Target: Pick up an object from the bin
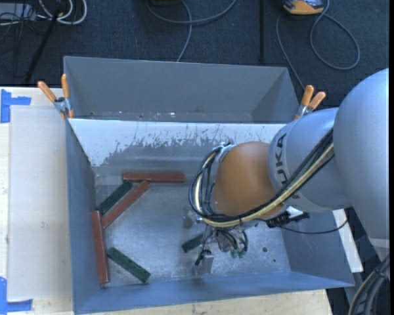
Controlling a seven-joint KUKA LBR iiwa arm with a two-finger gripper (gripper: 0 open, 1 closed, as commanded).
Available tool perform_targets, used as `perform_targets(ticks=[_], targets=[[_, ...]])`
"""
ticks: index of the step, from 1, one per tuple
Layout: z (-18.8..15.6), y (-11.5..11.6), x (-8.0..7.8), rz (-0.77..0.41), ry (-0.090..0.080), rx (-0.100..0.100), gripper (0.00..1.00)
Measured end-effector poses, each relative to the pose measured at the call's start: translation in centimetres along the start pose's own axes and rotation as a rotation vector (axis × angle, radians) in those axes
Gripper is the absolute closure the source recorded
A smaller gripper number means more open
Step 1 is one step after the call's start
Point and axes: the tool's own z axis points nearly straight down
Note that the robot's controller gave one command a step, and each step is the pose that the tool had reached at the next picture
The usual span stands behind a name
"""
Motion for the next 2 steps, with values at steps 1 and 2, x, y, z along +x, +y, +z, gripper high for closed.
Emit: perform_targets(ticks=[1,2], targets=[[0.01,-0.02,-0.01,0.005,-0.001,-0.001,0.0],[0.01,-0.04,-0.01,0.012,-0.001,-0.001,0.0]])
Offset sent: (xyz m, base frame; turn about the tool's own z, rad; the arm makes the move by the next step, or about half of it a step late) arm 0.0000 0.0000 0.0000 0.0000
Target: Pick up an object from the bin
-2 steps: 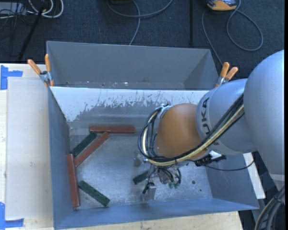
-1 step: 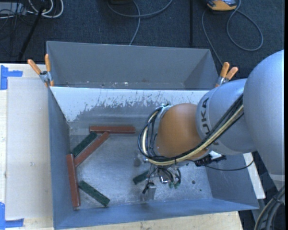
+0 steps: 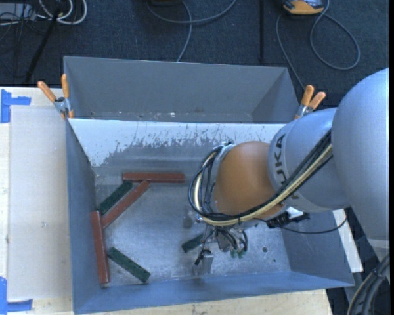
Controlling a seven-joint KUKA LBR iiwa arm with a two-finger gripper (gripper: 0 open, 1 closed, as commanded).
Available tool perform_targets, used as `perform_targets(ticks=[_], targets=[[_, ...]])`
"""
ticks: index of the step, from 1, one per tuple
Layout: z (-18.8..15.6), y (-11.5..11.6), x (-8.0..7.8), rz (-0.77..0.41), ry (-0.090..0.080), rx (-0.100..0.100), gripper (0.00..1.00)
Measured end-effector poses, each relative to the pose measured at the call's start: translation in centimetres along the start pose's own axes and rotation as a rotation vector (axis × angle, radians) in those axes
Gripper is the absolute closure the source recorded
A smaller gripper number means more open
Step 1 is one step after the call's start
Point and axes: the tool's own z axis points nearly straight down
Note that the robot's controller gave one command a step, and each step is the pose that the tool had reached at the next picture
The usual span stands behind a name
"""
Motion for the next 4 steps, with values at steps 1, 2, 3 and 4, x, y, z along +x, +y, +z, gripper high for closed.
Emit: perform_targets(ticks=[1,2,3,4], targets=[[0.0,0.0,0.0,0.008,0.0,0.0,0.0],[0.0,0.0,0.0,0.008,-0.001,0.0,1.0],[-1.1,0.0,-0.1,0.013,-0.002,0.0,1.0],[-2.8,0.0,-0.1,0.017,-0.003,0.0,1.0]])
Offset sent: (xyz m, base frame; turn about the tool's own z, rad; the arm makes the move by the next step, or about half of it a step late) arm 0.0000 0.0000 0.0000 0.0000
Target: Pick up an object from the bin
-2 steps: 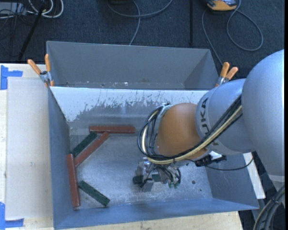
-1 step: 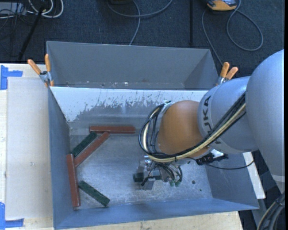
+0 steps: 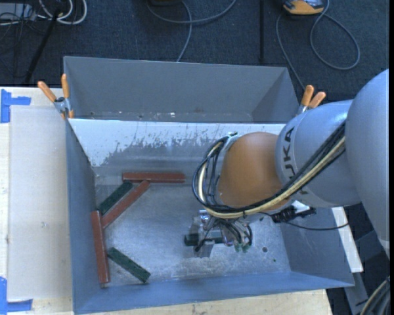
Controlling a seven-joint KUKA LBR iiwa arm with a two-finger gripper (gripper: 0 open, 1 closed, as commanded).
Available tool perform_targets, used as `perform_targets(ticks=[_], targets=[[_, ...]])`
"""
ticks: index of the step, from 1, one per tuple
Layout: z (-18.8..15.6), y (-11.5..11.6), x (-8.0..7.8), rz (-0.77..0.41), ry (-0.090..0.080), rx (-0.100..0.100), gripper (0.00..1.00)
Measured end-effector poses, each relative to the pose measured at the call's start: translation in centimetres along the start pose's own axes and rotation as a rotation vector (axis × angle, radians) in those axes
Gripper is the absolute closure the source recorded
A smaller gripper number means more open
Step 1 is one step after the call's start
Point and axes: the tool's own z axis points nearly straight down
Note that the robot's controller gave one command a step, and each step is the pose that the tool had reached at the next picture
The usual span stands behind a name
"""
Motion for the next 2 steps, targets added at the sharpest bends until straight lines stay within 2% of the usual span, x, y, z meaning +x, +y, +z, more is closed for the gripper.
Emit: perform_targets(ticks=[1,2], targets=[[-3.2,0.0,-0.1,0.003,-0.002,0.0,1.0],[-8.1,0.0,-0.2,0.005,-0.003,0.0,1.0]])
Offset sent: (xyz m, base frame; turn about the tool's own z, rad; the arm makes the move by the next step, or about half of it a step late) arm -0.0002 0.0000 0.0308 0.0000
